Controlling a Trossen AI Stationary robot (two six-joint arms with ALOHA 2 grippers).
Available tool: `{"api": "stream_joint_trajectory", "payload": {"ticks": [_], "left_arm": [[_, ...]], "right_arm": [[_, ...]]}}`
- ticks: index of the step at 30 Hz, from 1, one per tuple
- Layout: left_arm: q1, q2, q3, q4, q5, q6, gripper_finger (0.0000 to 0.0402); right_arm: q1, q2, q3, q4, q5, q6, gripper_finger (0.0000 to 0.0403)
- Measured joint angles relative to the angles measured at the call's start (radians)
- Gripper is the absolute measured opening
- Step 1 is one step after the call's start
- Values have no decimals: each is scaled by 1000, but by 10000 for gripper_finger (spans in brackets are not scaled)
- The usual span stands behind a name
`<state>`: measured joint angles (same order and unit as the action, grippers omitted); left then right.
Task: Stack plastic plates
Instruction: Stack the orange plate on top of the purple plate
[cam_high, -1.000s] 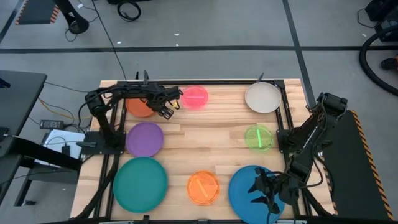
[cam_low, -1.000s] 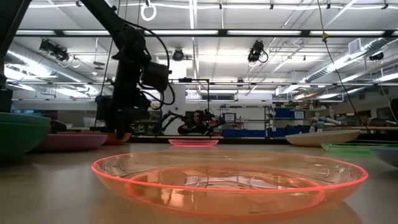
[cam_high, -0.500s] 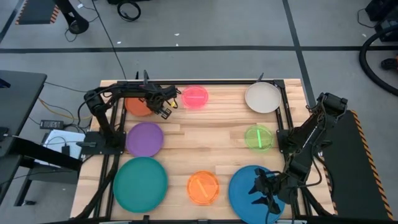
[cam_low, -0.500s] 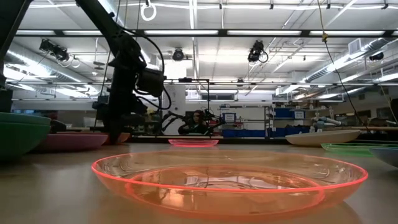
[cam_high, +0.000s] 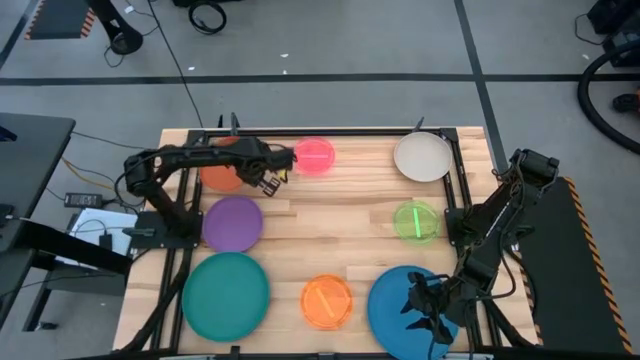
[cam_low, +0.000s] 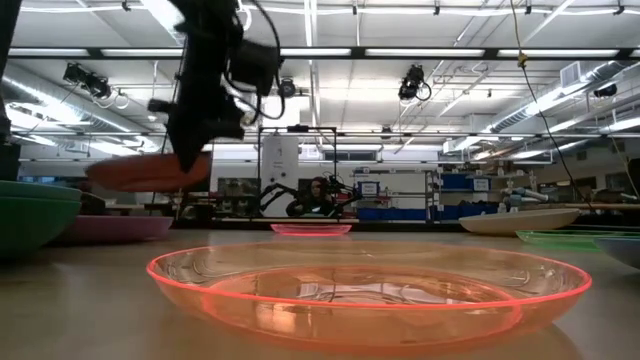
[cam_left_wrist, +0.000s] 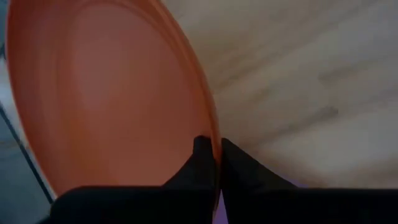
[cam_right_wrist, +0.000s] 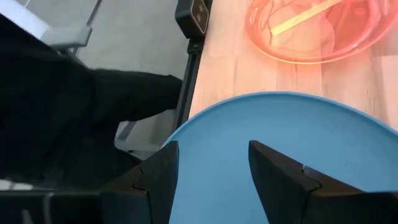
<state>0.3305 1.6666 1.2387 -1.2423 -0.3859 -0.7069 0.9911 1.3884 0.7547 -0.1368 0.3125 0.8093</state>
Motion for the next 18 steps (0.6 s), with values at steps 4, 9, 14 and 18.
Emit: {"api": "stream_joint_trajectory", "payload": {"ticks": [4, 9, 14, 18], "left_arm": [[-131, -1, 66, -71, 65, -194, 14], [-265, 3, 79, -77, 135, -410, 14], [-366, 3, 79, -89, 160, -601, 14], [-432, 3, 79, -82, 167, -733, 14]], "right_arm": [[0, 0, 0, 0, -23, -75, 202], [2, 0, 0, 0, -84, -128, 202], [20, 0, 0, 0, -152, -140, 203], [82, 0, 0, 1, -181, -181, 203]]}}
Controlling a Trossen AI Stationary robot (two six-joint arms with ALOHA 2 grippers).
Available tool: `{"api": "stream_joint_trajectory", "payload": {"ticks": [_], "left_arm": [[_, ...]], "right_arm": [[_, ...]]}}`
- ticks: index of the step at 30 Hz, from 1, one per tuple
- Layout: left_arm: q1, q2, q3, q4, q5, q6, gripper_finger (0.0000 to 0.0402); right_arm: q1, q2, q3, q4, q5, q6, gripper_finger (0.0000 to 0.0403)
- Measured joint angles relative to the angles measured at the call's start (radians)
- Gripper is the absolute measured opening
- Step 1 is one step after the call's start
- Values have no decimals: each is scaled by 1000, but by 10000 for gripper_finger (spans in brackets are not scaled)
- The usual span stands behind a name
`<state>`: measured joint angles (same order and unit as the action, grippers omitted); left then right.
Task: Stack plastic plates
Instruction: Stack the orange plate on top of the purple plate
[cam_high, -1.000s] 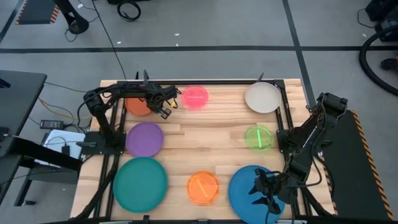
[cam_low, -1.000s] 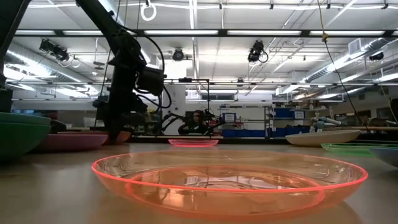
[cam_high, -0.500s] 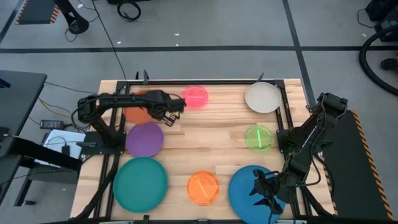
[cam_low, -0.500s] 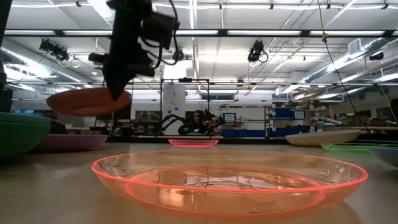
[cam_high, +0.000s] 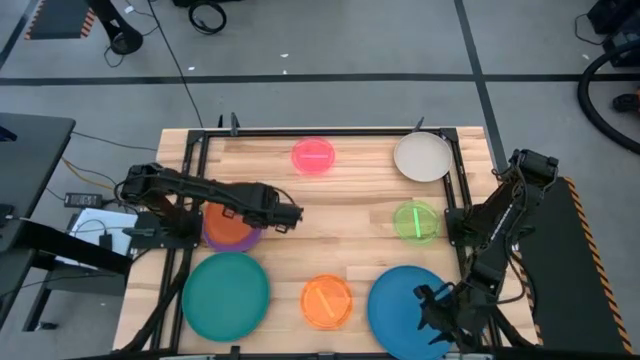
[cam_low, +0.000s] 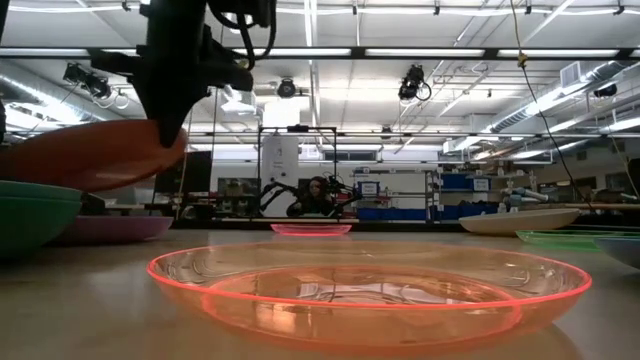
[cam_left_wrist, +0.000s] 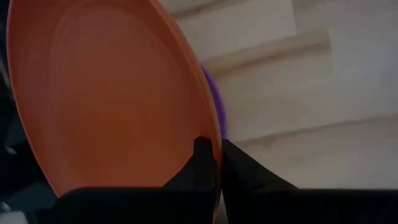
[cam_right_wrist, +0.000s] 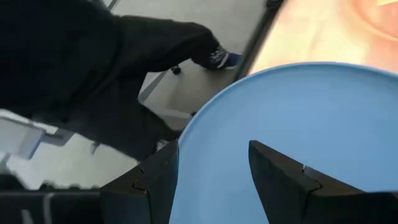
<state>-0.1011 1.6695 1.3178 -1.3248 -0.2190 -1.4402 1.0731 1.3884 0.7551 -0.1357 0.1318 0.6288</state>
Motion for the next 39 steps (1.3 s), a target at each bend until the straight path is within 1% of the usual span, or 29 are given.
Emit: {"api": "stream_joint_trajectory", "payload": {"ticks": [3, 6, 11, 14, 17, 19, 22, 25, 31, 39], "left_arm": [[-28, 19, 1, 5, -1, -50, 13], [-22, 63, 0, 4, 23, -42, 13], [47, 126, 0, -2, 44, 12, 13], [89, 153, 0, 7, 74, 40, 13], [116, 186, 0, 23, 134, 63, 13], [120, 206, 0, 29, 142, 61, 13], [120, 235, 0, 24, 154, 48, 13], [115, 261, 0, 20, 178, 45, 15], [114, 281, 0, 29, 175, 46, 52], [119, 296, 0, 44, 180, 84, 60]], "right_arm": [[47, 0, 0, 1, 2, -1, 203], [87, 0, 0, 4, 2, 16, 203], [160, 0, 0, 4, 3, 95, 203], [214, 0, 0, 4, 5, 144, 203], [263, 0, 0, 5, 58, 184, 203], [285, 0, 0, 3, 96, 204, 203], [297, -1, 1, -3, 110, 209, 203], [297, -1, 2, -9, 99, 208, 203], [297, 0, 3, -13, 89, 201, 203], [295, 0, 3, -13, 91, 194, 203]]}}
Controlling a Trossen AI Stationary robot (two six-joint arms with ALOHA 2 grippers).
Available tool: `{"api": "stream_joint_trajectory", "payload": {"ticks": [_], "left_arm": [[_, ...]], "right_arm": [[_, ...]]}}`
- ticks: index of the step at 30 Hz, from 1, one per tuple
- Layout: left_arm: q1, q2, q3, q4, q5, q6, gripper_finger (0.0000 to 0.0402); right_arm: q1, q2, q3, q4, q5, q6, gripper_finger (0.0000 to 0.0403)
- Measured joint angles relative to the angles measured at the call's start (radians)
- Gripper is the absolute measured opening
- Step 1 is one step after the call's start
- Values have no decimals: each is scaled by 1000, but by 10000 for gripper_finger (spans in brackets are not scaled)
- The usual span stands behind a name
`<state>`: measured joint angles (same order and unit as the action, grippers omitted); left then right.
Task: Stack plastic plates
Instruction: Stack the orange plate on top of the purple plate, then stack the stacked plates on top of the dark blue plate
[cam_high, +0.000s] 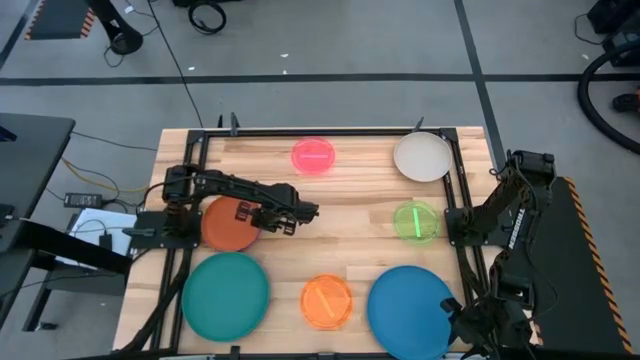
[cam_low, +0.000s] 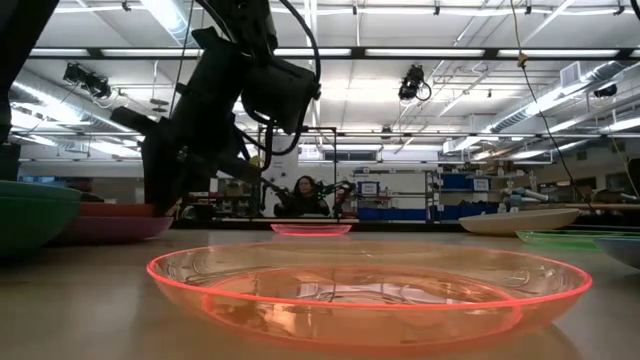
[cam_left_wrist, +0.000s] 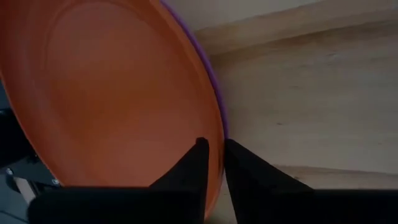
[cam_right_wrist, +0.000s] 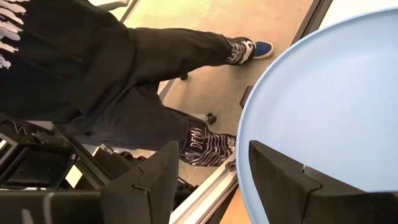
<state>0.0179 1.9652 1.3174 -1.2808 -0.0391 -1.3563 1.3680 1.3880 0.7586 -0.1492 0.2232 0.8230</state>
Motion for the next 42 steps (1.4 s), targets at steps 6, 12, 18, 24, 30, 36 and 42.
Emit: {"api": "stream_joint_trajectory", "payload": {"ticks": [6, 12, 18, 24, 30, 36, 42], "left_arm": [[2, -32, 0, -44, 17, 53, 100], [-17, -114, 4, -35, 16, 32, 184], [-77, -139, 2, 35, -10, -35, 222], [-90, -102, -3, 17, -40, -71, 210], [-62, -84, -107, 81, -15, -71, 193], [-60, -84, -173, 172, -13, -47, 171], [-61, -86, -196, 193, -12, -44, 107]], "right_arm": [[-43, 0, -2, -9, -47, -19, 203], [-118, 0, -2, -16, -125, -88, 203], [-189, 0, -2, -16, -142, -152, 203], [-231, 0, -2, -16, -130, -202, 203], [-239, 0, -2, -12, -124, -194, 203], [-230, 0, -2, -10, -123, -192, 203], [-237, 0, -2, -16, -120, -217, 203]]}}
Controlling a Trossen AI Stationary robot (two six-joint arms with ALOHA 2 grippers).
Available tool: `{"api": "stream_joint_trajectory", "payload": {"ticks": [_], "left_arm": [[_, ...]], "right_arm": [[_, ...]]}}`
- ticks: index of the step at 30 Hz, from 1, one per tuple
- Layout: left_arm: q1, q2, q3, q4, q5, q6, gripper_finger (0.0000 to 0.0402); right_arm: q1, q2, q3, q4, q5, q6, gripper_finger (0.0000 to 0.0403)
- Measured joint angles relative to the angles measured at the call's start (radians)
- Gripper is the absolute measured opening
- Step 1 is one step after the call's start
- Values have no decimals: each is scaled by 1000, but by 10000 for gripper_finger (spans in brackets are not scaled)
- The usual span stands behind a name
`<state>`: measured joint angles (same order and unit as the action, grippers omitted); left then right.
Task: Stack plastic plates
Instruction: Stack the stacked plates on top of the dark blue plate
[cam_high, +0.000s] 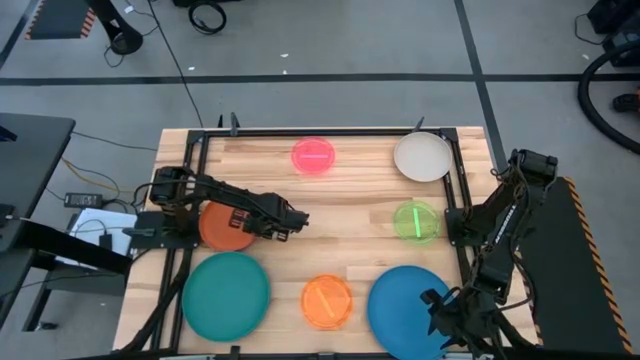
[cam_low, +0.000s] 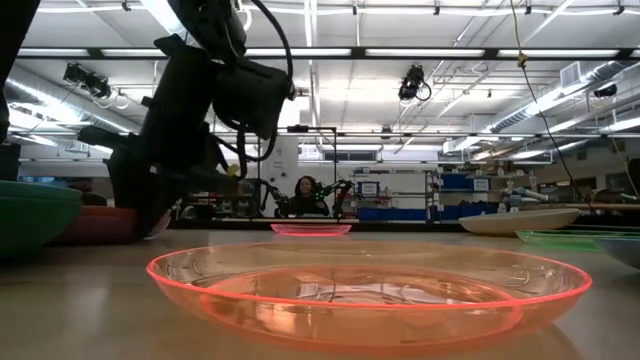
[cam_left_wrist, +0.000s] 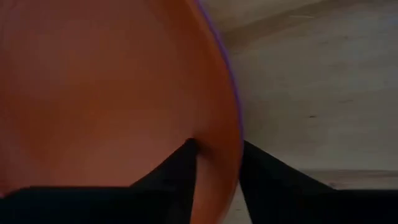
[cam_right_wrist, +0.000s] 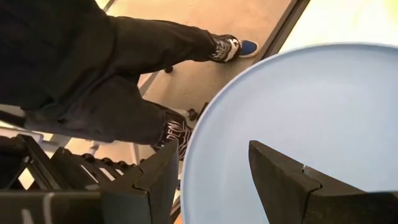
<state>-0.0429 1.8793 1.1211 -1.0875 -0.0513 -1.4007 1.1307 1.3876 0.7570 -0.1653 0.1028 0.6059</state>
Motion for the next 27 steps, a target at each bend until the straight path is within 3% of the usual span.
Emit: {"api": "stream_joint_trajectory", "payload": {"ticks": [5, 10, 20, 27], "left_arm": [[0, 0, 11, 0, -1, 23, 36], [1, 0, 74, -44, -26, 84, 32], [-86, -3, 460, -389, -161, 210, 31], [-290, -3, 691, -479, -109, 130, 31]], "right_arm": [[-15, 0, 0, -3, -4, -16, 203], [-58, 0, 0, -3, -68, -60, 203], [-202, 0, 0, -50, -78, -159, 203], [-262, 0, 0, -126, -40, -155, 203]]}}
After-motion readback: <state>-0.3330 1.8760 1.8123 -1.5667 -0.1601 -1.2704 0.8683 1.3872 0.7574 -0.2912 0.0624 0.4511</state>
